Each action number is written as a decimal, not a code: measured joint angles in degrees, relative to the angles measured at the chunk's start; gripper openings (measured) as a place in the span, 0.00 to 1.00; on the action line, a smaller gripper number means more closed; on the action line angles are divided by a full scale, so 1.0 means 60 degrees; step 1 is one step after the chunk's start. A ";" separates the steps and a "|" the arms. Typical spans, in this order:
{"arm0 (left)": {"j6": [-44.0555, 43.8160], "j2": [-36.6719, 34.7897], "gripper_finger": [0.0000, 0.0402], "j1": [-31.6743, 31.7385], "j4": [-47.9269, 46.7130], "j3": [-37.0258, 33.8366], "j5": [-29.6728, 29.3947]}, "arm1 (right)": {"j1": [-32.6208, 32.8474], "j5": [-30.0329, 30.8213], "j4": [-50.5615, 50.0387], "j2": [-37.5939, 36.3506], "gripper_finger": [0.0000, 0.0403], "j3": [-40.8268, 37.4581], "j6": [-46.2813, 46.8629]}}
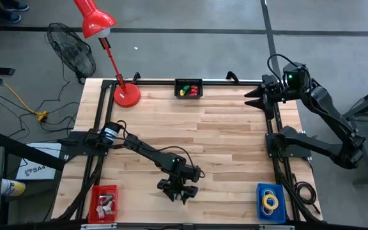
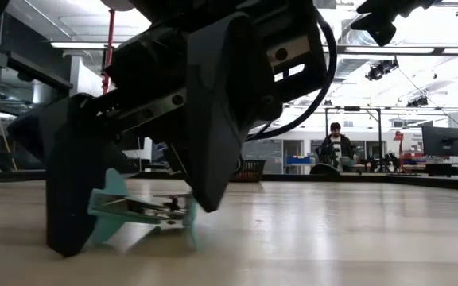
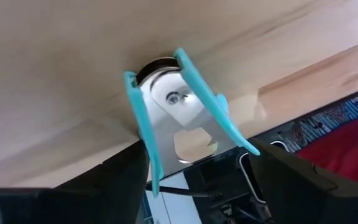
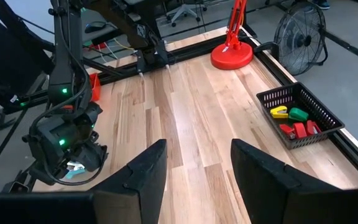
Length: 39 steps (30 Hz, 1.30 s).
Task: Pick and place Stapler, Stapler remover, tape
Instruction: Put the blue staple remover into the red basket
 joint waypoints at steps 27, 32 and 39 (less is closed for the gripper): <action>0.1621 -0.1258 0.66 -0.0110 -0.2530 -0.0009 -0.2886 | 0.0000 -0.0050 -0.0095 0.0000 0.42 -0.0002 0.0024; 0.1321 -0.1351 0.66 -0.0122 -0.2084 -0.0019 -0.3276 | -0.0001 -0.0050 -0.0158 0.0000 0.42 -0.0002 0.0066; 0.2631 -0.1366 0.66 -0.0034 -0.2154 -0.0007 -0.3475 | -0.0004 -0.0051 -0.0254 0.0000 0.42 -0.0002 0.0073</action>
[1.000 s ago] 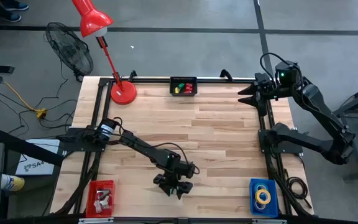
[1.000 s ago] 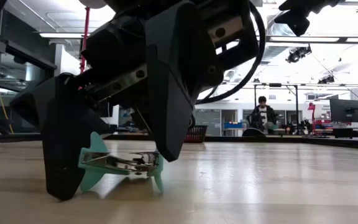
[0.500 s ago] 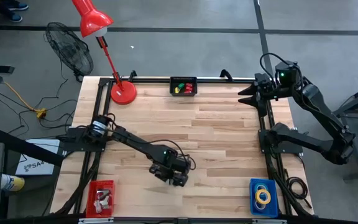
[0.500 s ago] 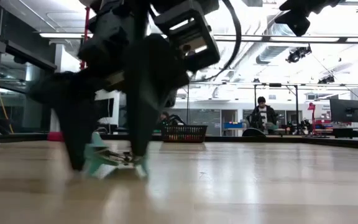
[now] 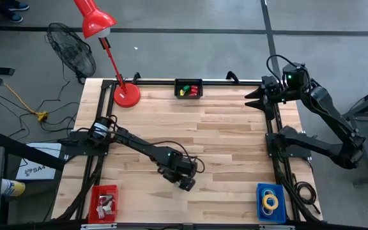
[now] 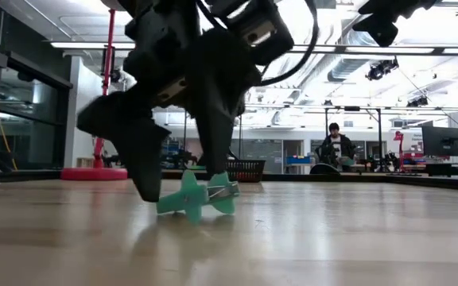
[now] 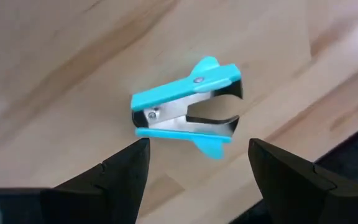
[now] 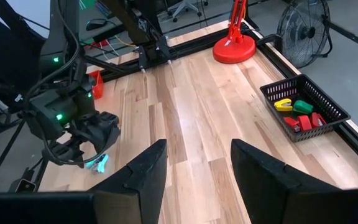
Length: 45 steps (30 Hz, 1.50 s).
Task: Pick and place Stapler, Stapler remover, tape
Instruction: Put the blue staple remover into the red basket
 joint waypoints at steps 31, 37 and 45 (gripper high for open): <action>1.7127 -0.0592 0.66 0.0280 -0.2166 0.0022 -0.3391 | 0.0003 0.0180 -0.0347 0.0025 0.42 -0.0004 0.0260; 1.9241 -0.0314 0.66 0.0342 -0.1104 0.0025 -0.3340 | 0.0000 0.0180 -0.0409 0.0018 0.42 -0.0004 0.0780; 1.9702 -0.0157 0.66 0.0345 -0.1098 -0.0018 -0.1864 | 0.0000 0.0194 -0.0833 0.0011 0.42 -0.0004 0.0818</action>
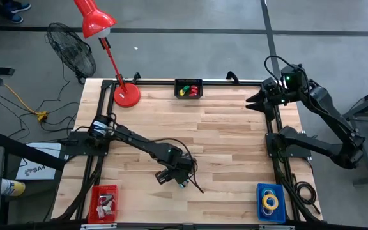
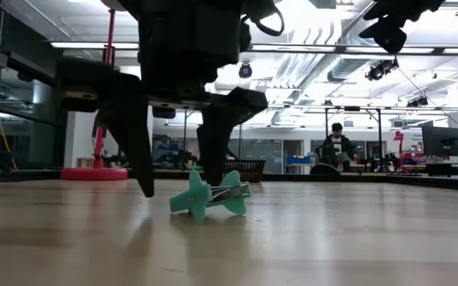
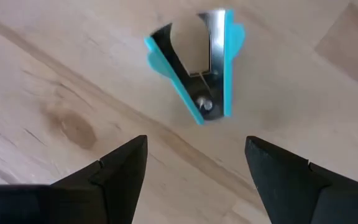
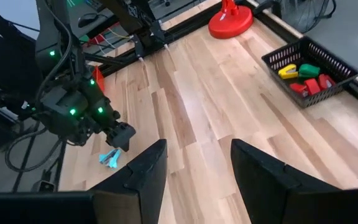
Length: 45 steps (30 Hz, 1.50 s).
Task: Pick and place Stapler, Stapler remover, tape
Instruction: Put the blue staple remover into the red basket
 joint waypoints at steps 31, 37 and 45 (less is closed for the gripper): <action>-0.1512 0.0240 0.63 -0.0440 0.1764 -0.0011 -0.0245 | 0.0003 -0.0018 -0.0225 -0.0001 0.42 0.0000 -0.0117; -0.1783 0.0333 0.52 -0.0444 0.1760 -0.0009 -0.0120 | 0.0004 -0.0056 -0.0225 -0.0001 0.42 0.0000 -0.0130; -0.2437 0.0569 0.43 -0.0441 0.1922 0.0010 0.0109 | 0.0000 -0.0058 -0.0228 -0.0003 0.42 0.0000 -0.0130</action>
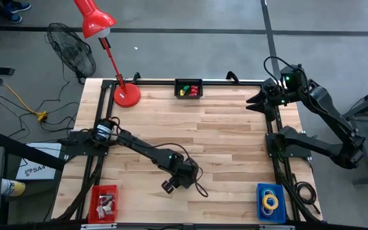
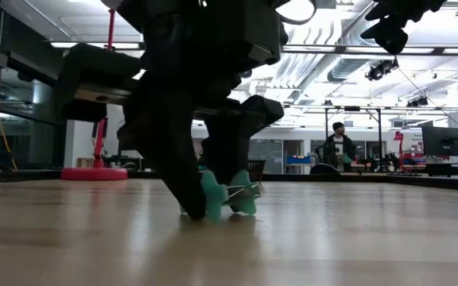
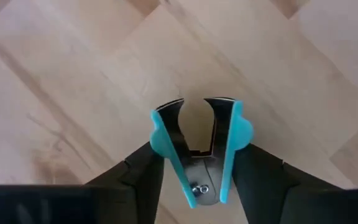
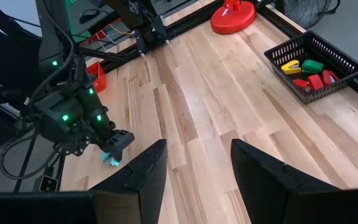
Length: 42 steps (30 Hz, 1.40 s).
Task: Pick and place Stapler, Stapler remover, tape
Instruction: Put the blue staple remover into the red basket
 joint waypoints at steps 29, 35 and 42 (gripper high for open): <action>-0.1627 -0.1976 0.22 -0.0466 -0.5965 0.0140 0.0484 | 0.0000 0.0040 -0.0332 0.0000 0.42 0.0000 0.0011; -0.3043 -0.2550 0.22 -0.1386 -0.7614 0.0140 0.0390 | 0.0000 0.0044 -0.0339 0.0000 0.42 0.0000 0.0035; -0.4946 -0.2641 0.22 -0.3065 -0.8007 0.0118 0.1040 | 0.0000 0.0044 -0.0335 0.0000 0.42 0.0000 -0.0224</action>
